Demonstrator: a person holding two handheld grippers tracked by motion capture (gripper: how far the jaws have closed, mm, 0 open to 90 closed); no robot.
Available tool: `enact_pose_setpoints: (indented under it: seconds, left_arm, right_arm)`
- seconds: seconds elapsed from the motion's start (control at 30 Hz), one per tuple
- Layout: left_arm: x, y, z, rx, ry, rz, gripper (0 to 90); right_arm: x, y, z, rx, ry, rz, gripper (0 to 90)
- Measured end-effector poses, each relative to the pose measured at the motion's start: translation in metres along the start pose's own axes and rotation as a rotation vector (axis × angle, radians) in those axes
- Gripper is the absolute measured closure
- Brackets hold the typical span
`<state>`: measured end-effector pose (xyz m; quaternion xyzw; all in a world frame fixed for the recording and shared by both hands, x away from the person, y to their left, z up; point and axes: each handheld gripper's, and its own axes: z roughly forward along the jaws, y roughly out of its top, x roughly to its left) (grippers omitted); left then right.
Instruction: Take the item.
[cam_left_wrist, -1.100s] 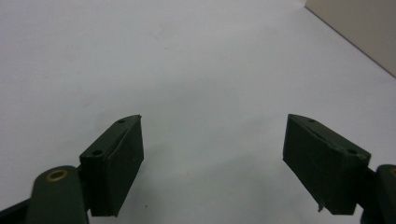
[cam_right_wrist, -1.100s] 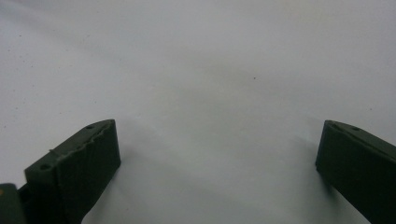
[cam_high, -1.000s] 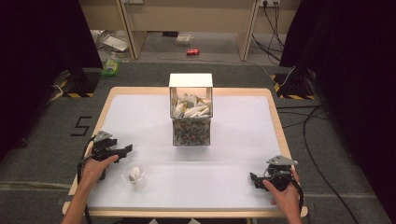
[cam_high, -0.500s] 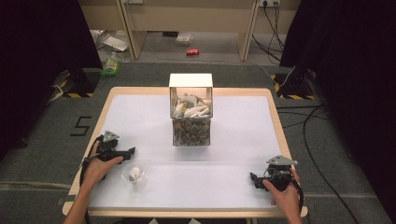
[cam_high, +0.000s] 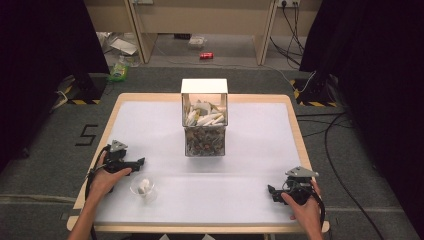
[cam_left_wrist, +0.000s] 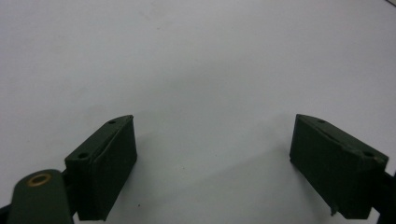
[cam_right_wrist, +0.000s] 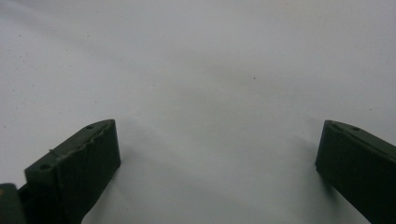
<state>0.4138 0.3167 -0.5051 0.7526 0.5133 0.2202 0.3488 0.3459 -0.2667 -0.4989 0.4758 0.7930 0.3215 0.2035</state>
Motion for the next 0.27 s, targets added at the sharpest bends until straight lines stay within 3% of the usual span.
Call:
enact_pose_setpoints:
  seconds: [0.27]
  left_arm:
    - [0.0001, -0.0001, -0.0001, 0.001, -0.001, 0.0, 13.9]
  right_arm:
    - [0.0002, 0.0, -0.0002, 0.001, 0.0, 0.002, 0.4]
